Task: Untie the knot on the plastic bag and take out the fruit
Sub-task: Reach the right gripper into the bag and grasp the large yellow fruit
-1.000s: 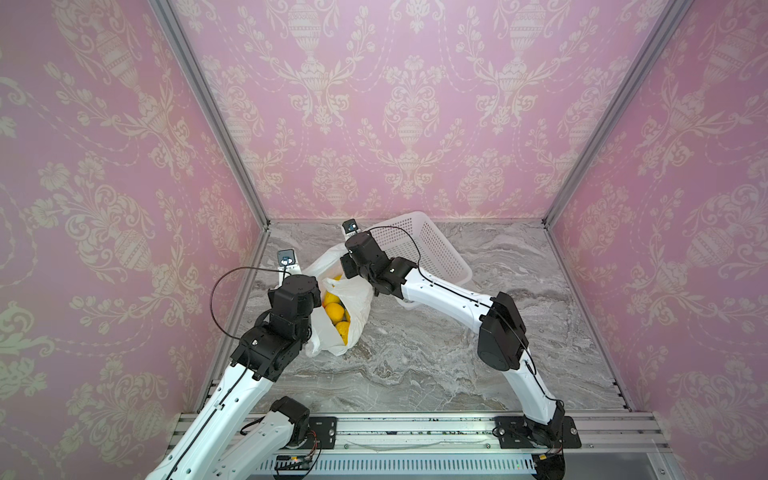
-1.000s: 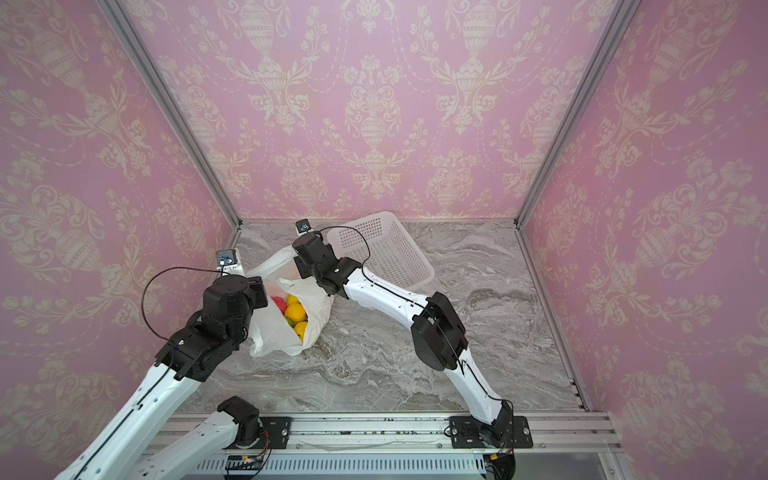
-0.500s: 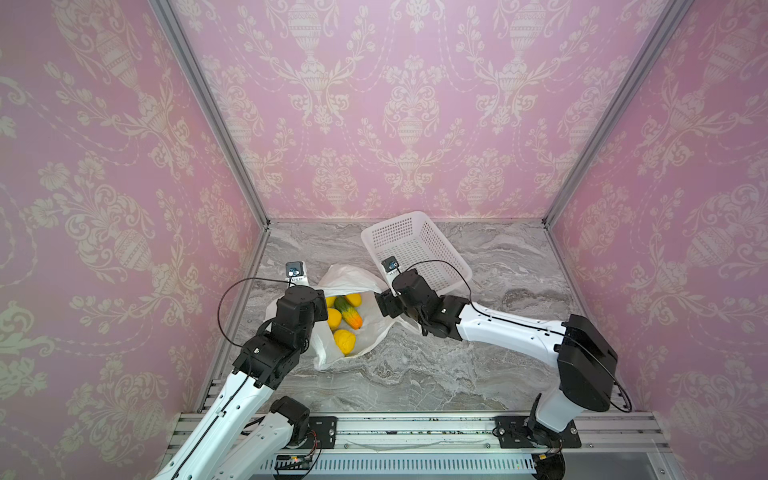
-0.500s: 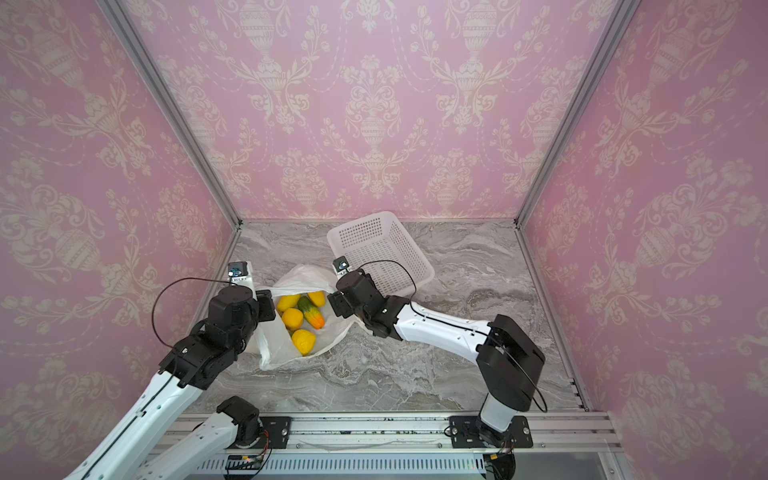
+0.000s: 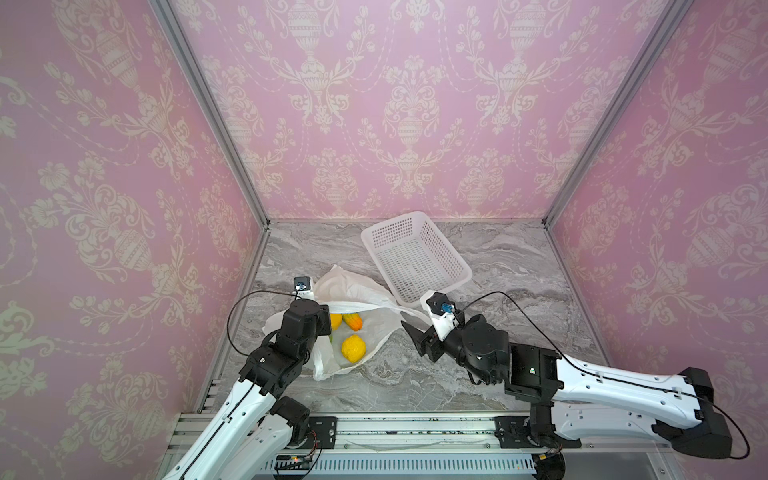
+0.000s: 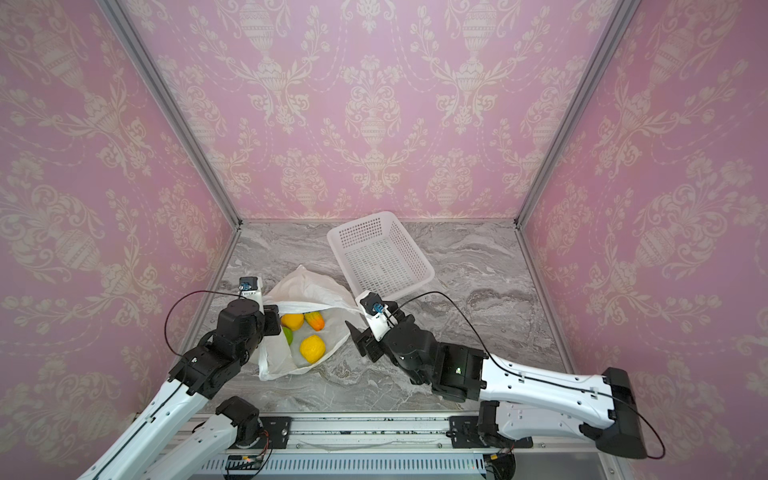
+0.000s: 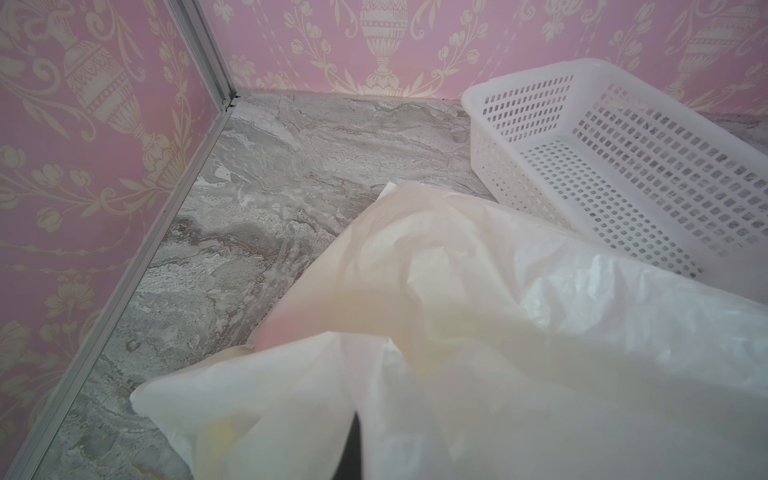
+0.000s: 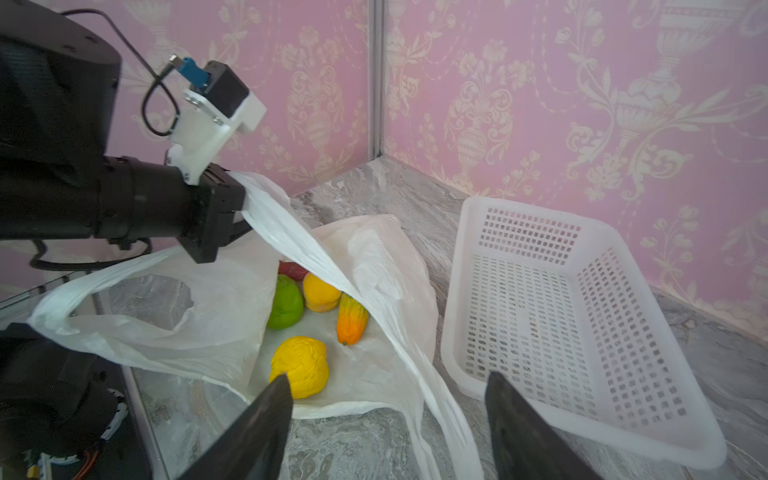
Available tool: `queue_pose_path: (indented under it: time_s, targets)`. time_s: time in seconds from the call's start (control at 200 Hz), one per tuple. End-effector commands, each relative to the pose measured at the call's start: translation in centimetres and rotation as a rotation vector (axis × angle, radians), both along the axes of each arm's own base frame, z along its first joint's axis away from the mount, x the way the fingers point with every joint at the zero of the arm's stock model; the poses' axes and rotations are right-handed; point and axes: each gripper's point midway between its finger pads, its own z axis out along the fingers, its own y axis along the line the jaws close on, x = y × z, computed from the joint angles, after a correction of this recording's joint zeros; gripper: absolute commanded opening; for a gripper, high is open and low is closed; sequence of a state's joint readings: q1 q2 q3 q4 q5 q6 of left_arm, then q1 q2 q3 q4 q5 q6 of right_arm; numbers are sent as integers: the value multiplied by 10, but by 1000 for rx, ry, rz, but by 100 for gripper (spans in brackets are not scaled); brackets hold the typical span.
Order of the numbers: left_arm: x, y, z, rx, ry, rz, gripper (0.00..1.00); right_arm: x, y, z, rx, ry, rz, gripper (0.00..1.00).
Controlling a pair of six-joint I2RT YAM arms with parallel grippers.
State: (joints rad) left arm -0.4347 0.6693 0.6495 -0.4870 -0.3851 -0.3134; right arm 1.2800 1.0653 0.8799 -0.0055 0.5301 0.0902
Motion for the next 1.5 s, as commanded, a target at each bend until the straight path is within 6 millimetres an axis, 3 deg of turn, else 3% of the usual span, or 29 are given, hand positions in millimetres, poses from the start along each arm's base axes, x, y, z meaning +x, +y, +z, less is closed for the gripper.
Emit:
queue_pose_path:
  time_s: [0.0, 0.09, 0.395, 0.555, 0.721, 0.756, 0.781, 0.951, 1.096, 1.356, 1.491]
  targets:
    - [1, 9, -6, 31, 7, 42, 0, -13, 36, -37, -118, 11, 79, 71]
    - [2, 12, -9, 47, 18, 58, 0, -18, 68, -73, -205, 42, 117, 70]
    - [0, 14, -11, 43, 8, 64, 0, 4, 124, -155, -221, 171, 122, 72]
    - [0, 13, -10, 38, 5, 58, 0, 26, 145, -183, -185, 265, 109, 79]
    - [-1, 11, -9, 26, -4, 50, 0, 51, 155, -201, -164, 306, 56, 90]
    - [-1, 11, -10, 25, -4, 49, 0, 55, 153, -213, -183, 325, 45, 91]
    - [-2, 11, -9, 24, -6, 47, 0, 61, 163, -203, -156, 318, 41, 92]
    - [-5, 13, -4, 13, -33, 50, 0, 64, 172, -227, -201, 358, 47, 92]
    - [-6, 13, -2, 10, -44, 50, 0, 62, 174, -237, -211, 387, 51, 86]
    - [-5, 16, -3, 24, -41, 65, 0, 61, 170, -239, -224, 388, 42, 69]
    - [-5, 15, -5, 15, -40, 59, 0, 59, 168, -231, -198, 378, 58, 53]
